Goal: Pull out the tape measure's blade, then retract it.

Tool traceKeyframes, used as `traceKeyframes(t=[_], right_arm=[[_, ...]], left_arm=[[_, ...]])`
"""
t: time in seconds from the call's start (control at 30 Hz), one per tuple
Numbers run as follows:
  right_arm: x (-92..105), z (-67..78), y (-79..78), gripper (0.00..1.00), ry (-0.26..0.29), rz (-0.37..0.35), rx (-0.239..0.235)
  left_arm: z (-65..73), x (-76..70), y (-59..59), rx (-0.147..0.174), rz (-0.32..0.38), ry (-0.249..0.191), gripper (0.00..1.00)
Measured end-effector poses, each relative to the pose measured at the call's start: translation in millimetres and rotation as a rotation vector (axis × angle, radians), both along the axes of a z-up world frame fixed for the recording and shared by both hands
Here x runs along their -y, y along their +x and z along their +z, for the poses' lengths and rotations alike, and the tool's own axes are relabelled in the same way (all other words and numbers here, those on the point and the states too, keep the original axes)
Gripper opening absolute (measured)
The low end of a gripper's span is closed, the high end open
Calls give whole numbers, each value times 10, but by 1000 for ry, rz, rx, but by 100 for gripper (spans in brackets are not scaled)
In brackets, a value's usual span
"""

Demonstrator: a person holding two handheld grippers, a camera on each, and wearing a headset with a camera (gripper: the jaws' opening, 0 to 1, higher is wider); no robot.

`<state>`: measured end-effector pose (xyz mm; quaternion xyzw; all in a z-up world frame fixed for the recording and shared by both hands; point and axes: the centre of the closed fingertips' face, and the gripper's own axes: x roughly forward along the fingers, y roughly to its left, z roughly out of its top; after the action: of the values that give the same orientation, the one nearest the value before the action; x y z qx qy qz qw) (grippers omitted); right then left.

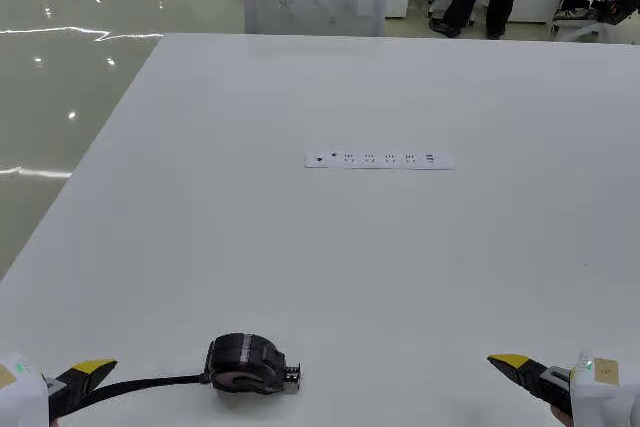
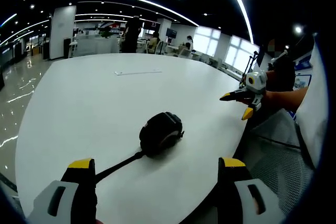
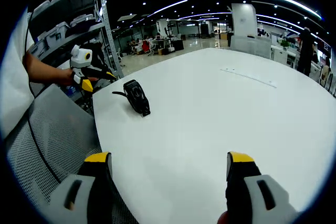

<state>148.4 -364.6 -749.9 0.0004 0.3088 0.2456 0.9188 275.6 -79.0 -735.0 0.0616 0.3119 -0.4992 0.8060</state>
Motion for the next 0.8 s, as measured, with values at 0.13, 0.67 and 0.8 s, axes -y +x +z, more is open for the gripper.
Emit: traceKeyframes(t=[0.13,0.67,0.8], right_arm=[[20,13,-22,93,-4,-6,0],[59,-2,-79,97,2,-21,-13],[53,-7,-83,97,-2,-17,-15]], left_arm=[[7,-6,-10,-5,-2,-4,95],[9,-35,-7,-7,6,-5,98],[15,-33,-8,-9,6,-5,98]])
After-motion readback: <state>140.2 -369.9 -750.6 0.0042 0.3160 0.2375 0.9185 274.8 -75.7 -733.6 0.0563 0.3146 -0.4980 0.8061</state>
